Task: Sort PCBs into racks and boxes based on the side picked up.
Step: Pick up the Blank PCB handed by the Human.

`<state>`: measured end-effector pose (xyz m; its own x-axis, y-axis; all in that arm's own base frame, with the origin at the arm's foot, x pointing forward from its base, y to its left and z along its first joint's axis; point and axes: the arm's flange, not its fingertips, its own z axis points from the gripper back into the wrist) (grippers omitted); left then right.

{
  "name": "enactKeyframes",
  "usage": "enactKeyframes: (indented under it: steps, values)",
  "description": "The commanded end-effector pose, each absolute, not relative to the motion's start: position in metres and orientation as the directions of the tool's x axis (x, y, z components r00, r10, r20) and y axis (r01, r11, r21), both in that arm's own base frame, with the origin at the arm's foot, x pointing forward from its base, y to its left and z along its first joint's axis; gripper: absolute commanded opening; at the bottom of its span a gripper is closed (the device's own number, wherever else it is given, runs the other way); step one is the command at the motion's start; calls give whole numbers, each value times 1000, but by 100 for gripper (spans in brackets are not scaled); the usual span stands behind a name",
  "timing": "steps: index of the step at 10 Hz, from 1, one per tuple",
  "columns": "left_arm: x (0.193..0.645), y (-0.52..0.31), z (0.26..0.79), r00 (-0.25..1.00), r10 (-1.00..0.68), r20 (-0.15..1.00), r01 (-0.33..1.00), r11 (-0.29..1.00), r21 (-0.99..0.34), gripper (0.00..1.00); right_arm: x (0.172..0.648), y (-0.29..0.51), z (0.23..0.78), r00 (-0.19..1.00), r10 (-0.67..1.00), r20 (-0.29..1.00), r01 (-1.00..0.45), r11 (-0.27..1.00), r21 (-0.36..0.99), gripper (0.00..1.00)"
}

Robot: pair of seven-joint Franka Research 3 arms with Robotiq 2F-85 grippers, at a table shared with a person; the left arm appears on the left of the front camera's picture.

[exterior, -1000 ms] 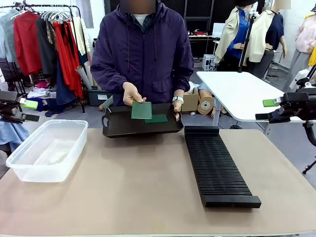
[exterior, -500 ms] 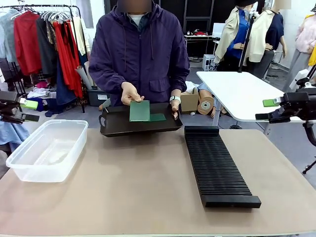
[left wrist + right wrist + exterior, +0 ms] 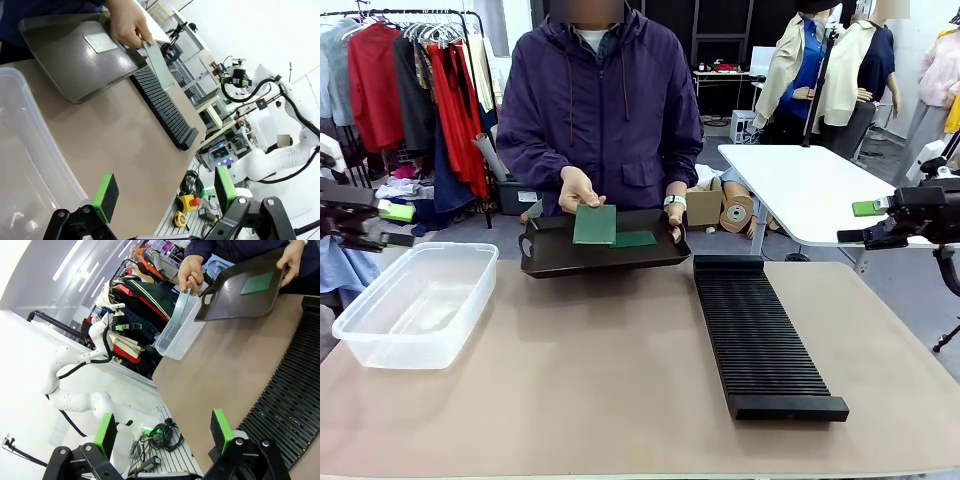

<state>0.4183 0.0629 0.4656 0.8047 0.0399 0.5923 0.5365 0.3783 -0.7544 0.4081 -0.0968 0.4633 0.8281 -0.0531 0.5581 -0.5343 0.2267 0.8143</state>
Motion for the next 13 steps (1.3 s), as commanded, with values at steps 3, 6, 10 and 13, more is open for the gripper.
enactKeyframes:
  steps: [3,6,10,13]
  values:
    - [473,14,436,858,64,510,483,237,-843,100,408,-96,465,828,-56,558,-535,219,816,100]
    - [493,-26,406,922,49,384,376,115,-919,100,408,-96,465,828,-56,558,-535,219,816,100]
    - [528,-79,382,943,42,331,328,72,-942,100,408,-96,465,828,-56,558,-535,219,816,100]
    - [553,-108,370,936,24,351,350,24,-936,100,408,-96,465,828,-56,558,-535,219,816,100]
